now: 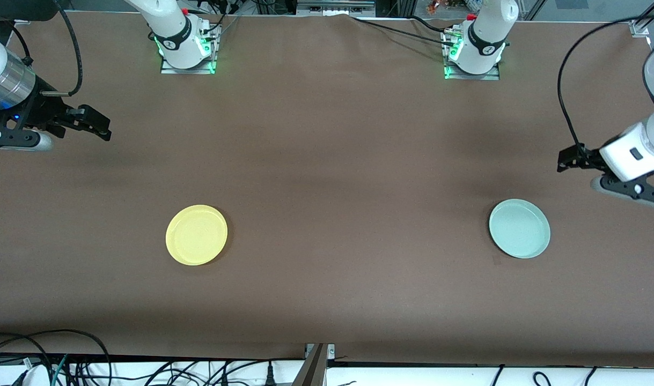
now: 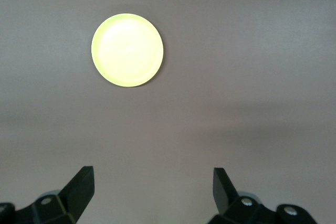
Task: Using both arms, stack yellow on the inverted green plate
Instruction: 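Lower the left gripper to the green plate's rim and grasp it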
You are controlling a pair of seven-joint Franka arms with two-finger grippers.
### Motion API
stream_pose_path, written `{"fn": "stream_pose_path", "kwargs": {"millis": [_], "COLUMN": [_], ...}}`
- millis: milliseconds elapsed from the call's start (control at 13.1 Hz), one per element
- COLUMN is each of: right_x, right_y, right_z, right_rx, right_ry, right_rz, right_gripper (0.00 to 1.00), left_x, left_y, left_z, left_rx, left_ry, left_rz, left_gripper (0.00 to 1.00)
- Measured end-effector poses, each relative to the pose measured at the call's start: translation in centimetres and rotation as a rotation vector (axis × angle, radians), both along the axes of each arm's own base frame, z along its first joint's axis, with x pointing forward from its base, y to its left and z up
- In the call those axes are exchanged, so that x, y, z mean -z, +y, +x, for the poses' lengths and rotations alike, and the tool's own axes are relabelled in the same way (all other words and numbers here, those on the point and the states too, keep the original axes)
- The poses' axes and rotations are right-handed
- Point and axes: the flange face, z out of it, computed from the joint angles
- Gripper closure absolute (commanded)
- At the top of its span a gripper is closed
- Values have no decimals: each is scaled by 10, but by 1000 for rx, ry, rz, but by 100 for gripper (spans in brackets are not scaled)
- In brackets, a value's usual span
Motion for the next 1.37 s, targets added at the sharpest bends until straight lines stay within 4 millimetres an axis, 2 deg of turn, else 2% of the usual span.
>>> {"fn": "stream_pose_path", "kwargs": {"millis": [152,533,685,914,1066,1142,1218,1371], "right_x": [0,0,0,1,0,0,0,0], "right_y": [1,1,1,1,1,1,1,1], "right_z": [0,0,0,0,1,1,1,1], "right_rx": [-1,-2,-2,-3,-3,-3,-3,-3], "right_ry": [-3,-2,-3,-3,-5,-6,-6,-7], "right_rz": [0,0,0,0,1,1,1,1], "right_gripper": [0,0,0,0,0,0,0,0], "left_x": [36,143,188,245,277,289,299,311], "left_y": [22,55,78,112,119,118,118,118], "left_z": [18,54,63,67,66,65,63,61], "left_rx": [32,129,196,263,243,225,207,189], "left_ry": [32,12,-20,-76,-92,-91,-89,-84], "left_rz": [-14,-38,-61,-71,-122,-152,-177,-200], "left_gripper": [0,0,0,0,4,18,46,86]}}
